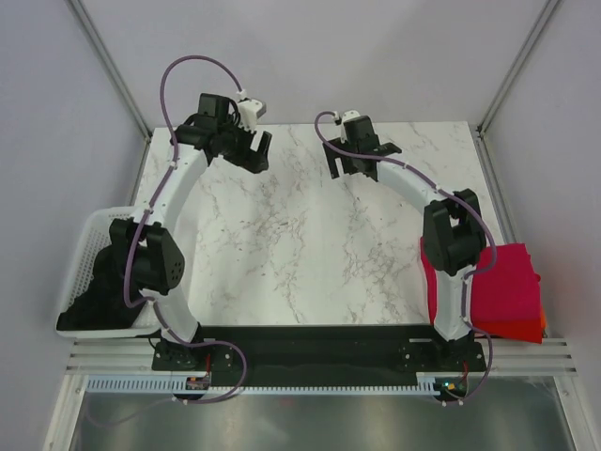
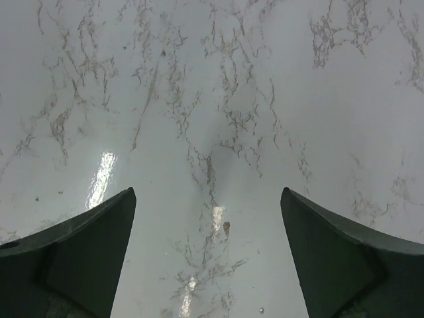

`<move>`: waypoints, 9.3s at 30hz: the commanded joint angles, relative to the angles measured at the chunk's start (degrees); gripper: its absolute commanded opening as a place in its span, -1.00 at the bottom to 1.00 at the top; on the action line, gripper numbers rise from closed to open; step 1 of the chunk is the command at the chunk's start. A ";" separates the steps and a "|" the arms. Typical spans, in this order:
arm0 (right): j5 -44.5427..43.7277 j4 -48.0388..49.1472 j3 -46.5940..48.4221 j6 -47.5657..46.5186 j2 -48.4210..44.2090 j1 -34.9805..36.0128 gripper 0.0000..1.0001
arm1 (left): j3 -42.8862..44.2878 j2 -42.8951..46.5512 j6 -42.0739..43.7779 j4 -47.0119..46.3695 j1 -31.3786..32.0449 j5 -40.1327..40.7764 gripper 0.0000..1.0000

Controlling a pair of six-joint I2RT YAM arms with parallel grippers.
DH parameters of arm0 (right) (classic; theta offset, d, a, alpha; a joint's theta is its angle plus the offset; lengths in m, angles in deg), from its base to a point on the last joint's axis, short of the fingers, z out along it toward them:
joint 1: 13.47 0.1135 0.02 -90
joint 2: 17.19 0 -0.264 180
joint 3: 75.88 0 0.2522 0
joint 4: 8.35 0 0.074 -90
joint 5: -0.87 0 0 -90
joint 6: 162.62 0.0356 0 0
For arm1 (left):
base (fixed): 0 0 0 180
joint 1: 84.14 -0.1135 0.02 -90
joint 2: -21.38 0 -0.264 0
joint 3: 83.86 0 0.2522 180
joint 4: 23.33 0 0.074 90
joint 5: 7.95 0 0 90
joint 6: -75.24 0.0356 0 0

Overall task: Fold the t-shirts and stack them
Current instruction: Grab the tshirt from the pile, then move the tshirt to the center of the board, then flatten the tshirt out

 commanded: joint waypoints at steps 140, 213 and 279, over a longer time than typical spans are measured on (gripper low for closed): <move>34.31 -4.81 -33.66 -53.31 -20.38 14.42 0.50 | -20.10 17.17 -4.57 -5.65 -0.33 1.59 0.32; 18.49 -8.50 -0.35 -37.93 -14.13 2.20 -1.00 | -34.43 8.38 1.58 -9.00 3.26 -4.82 0.12; 27.28 -13.86 -12.12 -20.88 -45.94 -3.16 -1.00 | -24.85 53.28 20.83 6.74 8.89 8.98 -0.95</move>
